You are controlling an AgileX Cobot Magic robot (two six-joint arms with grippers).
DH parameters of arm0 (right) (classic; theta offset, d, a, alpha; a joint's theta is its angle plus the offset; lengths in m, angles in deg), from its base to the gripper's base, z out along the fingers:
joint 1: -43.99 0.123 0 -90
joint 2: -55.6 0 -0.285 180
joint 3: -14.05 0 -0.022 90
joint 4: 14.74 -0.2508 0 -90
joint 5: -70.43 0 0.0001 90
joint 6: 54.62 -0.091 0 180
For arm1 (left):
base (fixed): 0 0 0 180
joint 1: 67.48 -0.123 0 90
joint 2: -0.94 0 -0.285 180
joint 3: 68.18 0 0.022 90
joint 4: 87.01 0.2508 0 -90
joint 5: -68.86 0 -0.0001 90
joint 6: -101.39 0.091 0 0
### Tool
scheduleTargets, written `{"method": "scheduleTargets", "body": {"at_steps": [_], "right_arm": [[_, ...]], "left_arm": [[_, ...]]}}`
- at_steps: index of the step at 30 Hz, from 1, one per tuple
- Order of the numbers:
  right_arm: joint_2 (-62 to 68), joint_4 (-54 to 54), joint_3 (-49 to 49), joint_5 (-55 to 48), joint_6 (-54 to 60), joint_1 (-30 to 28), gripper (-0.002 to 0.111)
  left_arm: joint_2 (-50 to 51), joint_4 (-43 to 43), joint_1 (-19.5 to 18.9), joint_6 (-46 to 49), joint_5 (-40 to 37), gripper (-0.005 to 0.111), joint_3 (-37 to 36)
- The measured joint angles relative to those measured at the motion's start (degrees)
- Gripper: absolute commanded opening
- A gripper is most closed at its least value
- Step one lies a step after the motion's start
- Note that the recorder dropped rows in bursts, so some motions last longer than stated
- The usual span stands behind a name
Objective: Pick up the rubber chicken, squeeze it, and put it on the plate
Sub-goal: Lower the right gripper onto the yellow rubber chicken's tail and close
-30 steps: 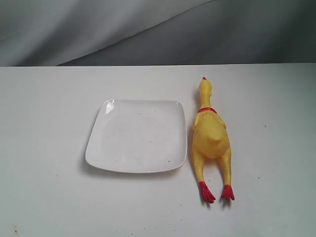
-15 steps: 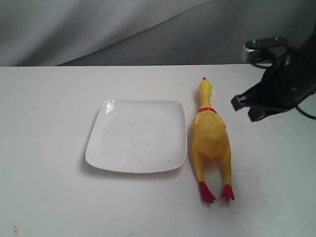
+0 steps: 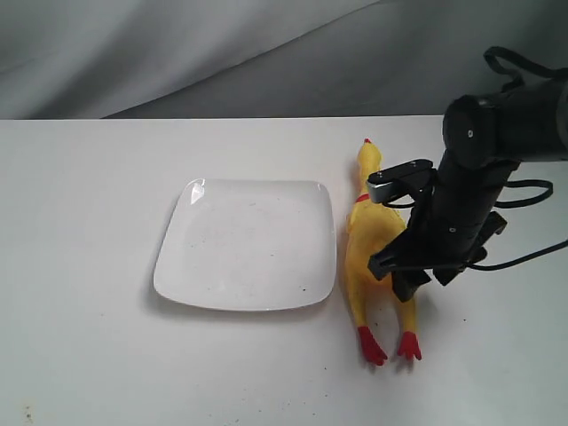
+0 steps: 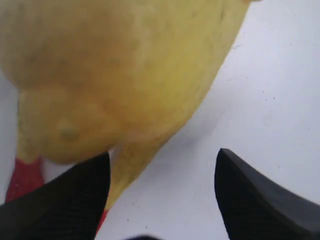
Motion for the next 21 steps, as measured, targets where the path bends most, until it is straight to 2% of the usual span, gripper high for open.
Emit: {"method": "scheduleTargets", "body": {"at_steps": [3,7,13,18,21], "right_arm": [[1.49,-0.36,0.00,2.68,-0.08,0.00,0.051],[2.63,-1.11,0.00,4.60,-0.08,0.00,0.038],[3.37,-1.36,0.00,4.86,0.05,0.05,0.000],[2.93,-0.91,0.00,4.86,-0.56,0.05,0.000],[-3.55,1.24,0.00,3.32,-1.20,0.05,0.000]], "left_arm": [[0.00,0.00,0.00,0.00,0.00,0.000,0.00],[0.00,0.00,0.00,0.00,0.00,0.000,0.00],[0.00,0.00,0.00,0.00,0.00,0.000,0.00],[0.00,0.00,0.00,0.00,0.00,0.000,0.00],[0.00,0.00,0.00,0.00,0.00,0.000,0.00]]}}
